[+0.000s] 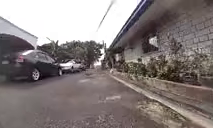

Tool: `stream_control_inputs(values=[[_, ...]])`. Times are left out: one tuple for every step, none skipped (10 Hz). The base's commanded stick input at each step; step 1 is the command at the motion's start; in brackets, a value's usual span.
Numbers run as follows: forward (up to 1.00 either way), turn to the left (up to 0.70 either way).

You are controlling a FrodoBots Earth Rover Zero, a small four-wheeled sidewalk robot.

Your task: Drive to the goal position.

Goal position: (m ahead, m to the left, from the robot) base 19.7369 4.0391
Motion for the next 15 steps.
stream_control_inputs(values=[[1.0,0.0],[1.0,0.0],[1.0,0.0],[1.0,0.0],[1.0,0.0],[1.0,0.0],[1.0,0.0],[1.0,0.01],[1.0,0.32],[1.0,0.13],[1.0,0.0],[1.0,0.0],[1.0,0.0],[1.0,0.0],[1.0,0.0]])
